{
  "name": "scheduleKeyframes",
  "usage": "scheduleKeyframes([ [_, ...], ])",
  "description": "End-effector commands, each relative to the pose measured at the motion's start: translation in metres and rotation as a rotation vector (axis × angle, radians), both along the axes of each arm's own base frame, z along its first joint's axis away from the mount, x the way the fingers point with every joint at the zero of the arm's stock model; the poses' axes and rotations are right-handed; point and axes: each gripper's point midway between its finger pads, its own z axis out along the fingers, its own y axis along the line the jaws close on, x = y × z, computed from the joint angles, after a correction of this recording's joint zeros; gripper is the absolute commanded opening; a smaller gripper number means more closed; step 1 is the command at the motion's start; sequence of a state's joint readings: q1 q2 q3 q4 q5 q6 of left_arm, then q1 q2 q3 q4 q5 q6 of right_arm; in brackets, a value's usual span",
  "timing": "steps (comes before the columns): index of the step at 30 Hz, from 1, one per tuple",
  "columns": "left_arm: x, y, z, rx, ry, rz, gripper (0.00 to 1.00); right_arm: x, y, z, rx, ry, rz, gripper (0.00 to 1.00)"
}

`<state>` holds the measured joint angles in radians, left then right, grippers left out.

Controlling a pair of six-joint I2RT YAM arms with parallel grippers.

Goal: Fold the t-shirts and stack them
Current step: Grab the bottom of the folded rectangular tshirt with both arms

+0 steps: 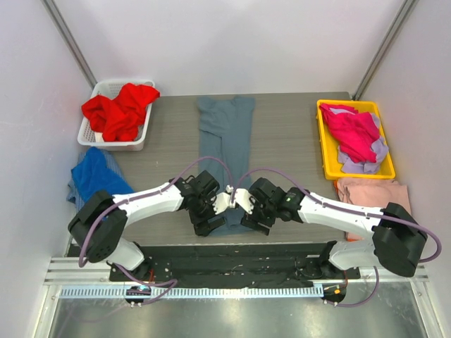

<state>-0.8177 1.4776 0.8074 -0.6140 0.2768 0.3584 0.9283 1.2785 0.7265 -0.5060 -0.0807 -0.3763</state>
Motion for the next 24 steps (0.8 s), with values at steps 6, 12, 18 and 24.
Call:
scheduleKeyframes([
  [6,0.009,-0.003,0.000,0.034,0.007,0.043,0.72,-0.001,0.008,-0.002,0.021,0.009,0.024,0.72],
  [12,0.002,0.012,-0.010,0.109,0.031,0.055,0.63,-0.004,0.010,-0.006,0.014,0.035,0.040,0.72],
  [18,-0.004,0.022,-0.016,0.172,0.018,0.030,0.62,-0.010,0.013,-0.014,-0.002,0.062,0.065,0.71],
  [24,-0.005,0.026,-0.024,0.207,0.017,0.018,0.61,-0.018,0.022,-0.021,-0.014,0.083,0.096,0.70],
])
